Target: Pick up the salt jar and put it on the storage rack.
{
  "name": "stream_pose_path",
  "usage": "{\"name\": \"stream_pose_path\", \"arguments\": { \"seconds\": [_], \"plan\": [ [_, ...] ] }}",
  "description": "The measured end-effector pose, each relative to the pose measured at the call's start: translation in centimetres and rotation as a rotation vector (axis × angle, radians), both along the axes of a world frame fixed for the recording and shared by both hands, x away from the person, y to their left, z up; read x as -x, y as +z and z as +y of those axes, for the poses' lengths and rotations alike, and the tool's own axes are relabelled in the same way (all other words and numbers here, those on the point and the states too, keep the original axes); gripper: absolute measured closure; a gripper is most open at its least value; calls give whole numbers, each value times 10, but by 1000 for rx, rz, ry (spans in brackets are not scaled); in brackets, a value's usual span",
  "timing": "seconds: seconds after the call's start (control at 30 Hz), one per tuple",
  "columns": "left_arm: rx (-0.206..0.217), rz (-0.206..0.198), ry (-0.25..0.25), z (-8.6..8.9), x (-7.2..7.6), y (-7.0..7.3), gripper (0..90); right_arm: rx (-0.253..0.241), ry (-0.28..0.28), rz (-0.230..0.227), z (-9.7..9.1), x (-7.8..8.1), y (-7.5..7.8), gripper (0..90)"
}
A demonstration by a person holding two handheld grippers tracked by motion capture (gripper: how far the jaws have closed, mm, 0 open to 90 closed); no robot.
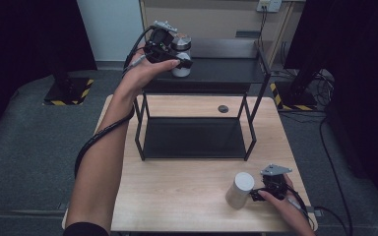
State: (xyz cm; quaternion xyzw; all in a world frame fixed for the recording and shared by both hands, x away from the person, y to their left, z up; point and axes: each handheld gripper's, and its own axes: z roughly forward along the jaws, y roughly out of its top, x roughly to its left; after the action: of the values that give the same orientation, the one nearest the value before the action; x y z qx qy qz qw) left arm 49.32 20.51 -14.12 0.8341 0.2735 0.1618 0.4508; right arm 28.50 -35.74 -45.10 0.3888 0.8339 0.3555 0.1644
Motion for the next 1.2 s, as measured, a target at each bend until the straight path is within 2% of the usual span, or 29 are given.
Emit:
{"name": "stream_pose_path", "arguments": {
  "seconds": [0.07,0.17,0.3,0.37,0.67,0.83,1.0,1.2],
  "plan": [
    [5,1,3,0,1,0,278,0,0,0,0,0,0,14],
    [9,21,-5,1,-1,1,192,0,0,0,0,0,0,14],
    [35,10,32,4,6,2,80,0,0,0,0,0,0,13],
    [31,9,38,5,8,4,45,0,0,0,0,0,0,14],
    [-7,-27,39,10,26,11,31,-1,0,0,0,0,0,14],
    [-27,-49,44,13,43,12,27,0,0,0,0,0,0,14],
    [-27,-66,57,17,60,8,27,0,0,0,0,0,0,14],
    [-38,-67,7,25,68,1,37,0,0,0,0,0,0,14]
  ]
}}
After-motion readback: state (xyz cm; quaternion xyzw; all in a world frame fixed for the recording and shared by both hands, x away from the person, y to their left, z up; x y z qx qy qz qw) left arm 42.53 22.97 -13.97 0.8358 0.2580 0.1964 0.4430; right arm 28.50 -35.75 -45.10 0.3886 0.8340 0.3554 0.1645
